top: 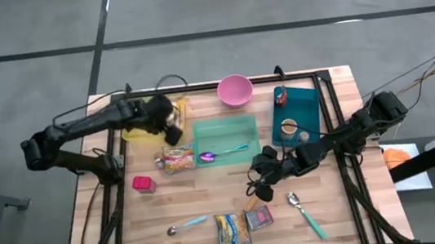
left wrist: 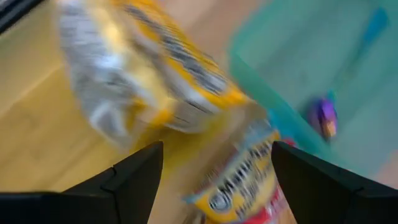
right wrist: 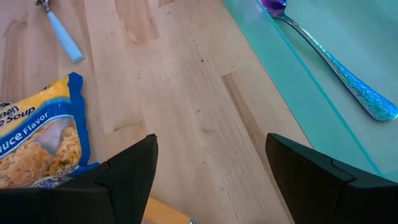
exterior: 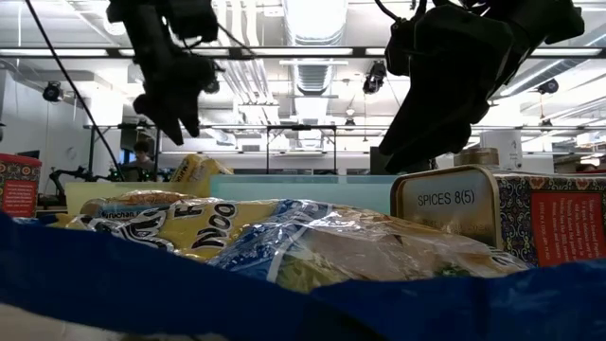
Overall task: Pick & Place Food Item
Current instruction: Put the light blue noodle pack into the yellow bin
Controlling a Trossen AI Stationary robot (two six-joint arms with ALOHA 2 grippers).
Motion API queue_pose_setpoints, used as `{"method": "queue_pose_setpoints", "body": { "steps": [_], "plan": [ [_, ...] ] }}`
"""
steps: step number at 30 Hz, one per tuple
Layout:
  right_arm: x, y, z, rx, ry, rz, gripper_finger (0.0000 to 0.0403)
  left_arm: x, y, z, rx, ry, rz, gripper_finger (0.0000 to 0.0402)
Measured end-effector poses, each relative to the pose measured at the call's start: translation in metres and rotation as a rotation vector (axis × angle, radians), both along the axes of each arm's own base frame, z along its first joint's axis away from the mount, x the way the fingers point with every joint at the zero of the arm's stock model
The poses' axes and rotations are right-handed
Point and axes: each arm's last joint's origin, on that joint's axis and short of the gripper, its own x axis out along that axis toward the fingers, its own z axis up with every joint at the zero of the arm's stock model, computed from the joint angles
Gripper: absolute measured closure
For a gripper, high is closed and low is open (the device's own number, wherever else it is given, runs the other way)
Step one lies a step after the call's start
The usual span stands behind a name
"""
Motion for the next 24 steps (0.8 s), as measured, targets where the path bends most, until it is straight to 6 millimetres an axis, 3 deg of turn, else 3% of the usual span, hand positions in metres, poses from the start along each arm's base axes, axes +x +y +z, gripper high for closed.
{"method": "queue_pose_setpoints", "body": {
  "steps": [7,14,19,24],
  "plan": [
    [0.000,0.000,0.000,0.002,-0.003,-0.001,0.0108,0.014,-0.063,0.000,0.147,0.062,-0.263,0.0094],
    [0.000,0.000,0.000,0.002,-0.004,-0.002,0.0108,0.014,-0.118,0.001,0.309,0.017,-0.337,0.0094],
    [0.000,0.000,0.001,0.003,-0.007,-0.002,0.0108,0.014,-0.141,-0.007,0.317,-0.060,-0.393,0.0094],
    [0.001,0.000,0.001,0.002,-0.010,-0.004,0.0108,0.014,-0.149,-0.014,0.281,-0.108,-0.401,0.0094]
  ]
}}
